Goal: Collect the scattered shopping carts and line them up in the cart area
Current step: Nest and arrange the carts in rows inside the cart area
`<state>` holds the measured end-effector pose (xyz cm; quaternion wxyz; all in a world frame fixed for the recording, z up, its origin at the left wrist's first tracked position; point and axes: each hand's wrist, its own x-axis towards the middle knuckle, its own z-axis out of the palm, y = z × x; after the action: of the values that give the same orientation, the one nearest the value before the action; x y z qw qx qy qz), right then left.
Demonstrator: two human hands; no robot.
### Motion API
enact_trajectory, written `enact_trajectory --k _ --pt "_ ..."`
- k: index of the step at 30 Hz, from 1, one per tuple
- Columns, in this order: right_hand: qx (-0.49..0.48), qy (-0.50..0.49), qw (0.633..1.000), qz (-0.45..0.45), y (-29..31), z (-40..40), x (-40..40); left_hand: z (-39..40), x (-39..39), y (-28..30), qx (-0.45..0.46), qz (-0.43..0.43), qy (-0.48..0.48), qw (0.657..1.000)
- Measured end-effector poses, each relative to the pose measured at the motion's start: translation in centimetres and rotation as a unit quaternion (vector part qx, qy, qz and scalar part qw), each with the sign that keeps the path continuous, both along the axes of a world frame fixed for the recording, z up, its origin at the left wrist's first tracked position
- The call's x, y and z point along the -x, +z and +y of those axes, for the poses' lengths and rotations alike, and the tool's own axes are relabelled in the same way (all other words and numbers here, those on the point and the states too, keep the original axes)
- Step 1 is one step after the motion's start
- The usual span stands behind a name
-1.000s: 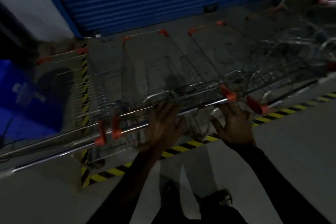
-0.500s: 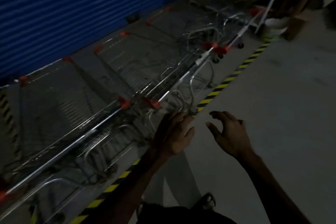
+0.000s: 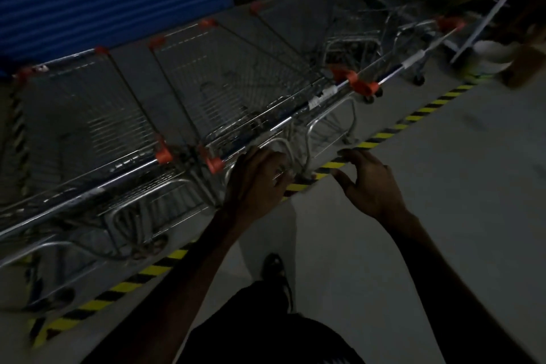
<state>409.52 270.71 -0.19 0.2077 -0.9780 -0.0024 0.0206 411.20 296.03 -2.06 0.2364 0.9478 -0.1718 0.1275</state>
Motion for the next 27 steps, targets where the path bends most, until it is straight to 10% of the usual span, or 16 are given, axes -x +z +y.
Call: enact_trajectory --k 11,17,27 --pt "0.117 0.197 0.973 -0.027 2.6 2.1 -17.8 1.6 -7.4 0.2 -0.081 -0.066 0.186 0.977" --pt "0.174 0.314 0.933 0.010 2.3 2.7 -23.8 1.7 -8.0 0.0 -0.154 0.177 0.235 0.943" --pt "0.218 0.374 0.900 0.055 -1.1 1.4 -27.8 2.3 -8.7 -1.2 -0.222 0.224 0.291 0.903"
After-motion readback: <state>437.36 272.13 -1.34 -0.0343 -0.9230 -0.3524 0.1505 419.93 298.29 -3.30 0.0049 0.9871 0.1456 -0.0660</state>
